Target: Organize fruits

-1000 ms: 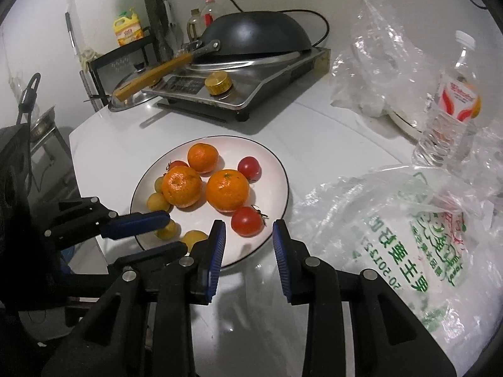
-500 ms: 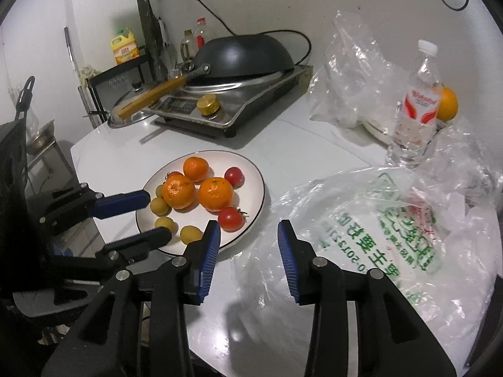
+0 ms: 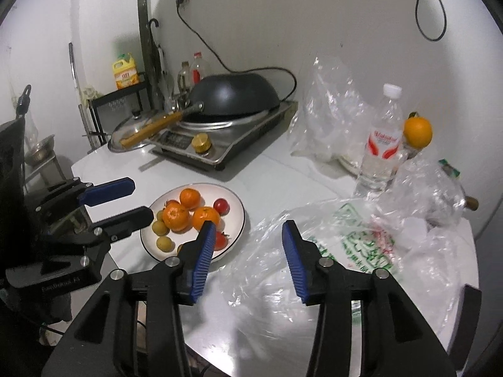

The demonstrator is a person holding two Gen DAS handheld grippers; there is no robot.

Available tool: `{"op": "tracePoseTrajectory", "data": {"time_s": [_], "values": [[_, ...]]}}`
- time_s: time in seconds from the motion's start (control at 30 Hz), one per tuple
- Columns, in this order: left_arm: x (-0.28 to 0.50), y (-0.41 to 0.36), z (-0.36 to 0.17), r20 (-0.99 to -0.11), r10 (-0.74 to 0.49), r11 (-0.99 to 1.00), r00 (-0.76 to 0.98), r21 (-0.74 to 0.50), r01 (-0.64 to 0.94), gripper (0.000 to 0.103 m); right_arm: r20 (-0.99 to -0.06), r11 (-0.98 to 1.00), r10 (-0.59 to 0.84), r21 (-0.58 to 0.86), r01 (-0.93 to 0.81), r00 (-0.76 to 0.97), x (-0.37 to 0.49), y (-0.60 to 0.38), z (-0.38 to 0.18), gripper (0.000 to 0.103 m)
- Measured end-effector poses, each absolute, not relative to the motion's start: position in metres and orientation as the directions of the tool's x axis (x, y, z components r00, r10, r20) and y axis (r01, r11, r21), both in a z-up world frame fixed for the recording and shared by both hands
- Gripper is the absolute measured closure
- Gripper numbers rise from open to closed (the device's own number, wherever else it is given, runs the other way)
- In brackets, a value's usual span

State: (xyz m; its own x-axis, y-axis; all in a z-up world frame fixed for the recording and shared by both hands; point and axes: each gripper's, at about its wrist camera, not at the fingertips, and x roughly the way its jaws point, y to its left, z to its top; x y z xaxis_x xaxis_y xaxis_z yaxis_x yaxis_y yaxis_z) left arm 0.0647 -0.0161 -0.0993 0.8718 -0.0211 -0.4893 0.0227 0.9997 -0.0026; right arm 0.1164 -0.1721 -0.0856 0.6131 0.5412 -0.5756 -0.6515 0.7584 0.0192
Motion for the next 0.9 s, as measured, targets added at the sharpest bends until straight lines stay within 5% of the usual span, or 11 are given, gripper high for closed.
{"op": "tracePoseTrajectory", "data": {"time_s": [0.07, 0.2, 0.9], "values": [[0.062, -0.017, -0.091, -0.469, -0.017, 1.0, 0.883, -0.015, 0.011, 0.054, -0.563, 0.759, 0.54, 0.006, -0.651, 0.625, 0.114, -0.176, -0.078, 0.056], [0.055, -0.02, -0.072, -0.421, -0.025, 0.999, 0.907, -0.03, 0.014, 0.031, -0.534, 0.762, 0.541, -0.015, -0.648, 0.649, 0.108, -0.183, -0.064, 0.056], [0.026, -0.026, -0.005, -0.319, -0.024, 1.0, 0.947, -0.021, 0.019, 0.031, -0.376, 0.757, 0.572, -0.099, -0.646, 0.729, 0.072, -0.194, -0.001, 0.053]]}}
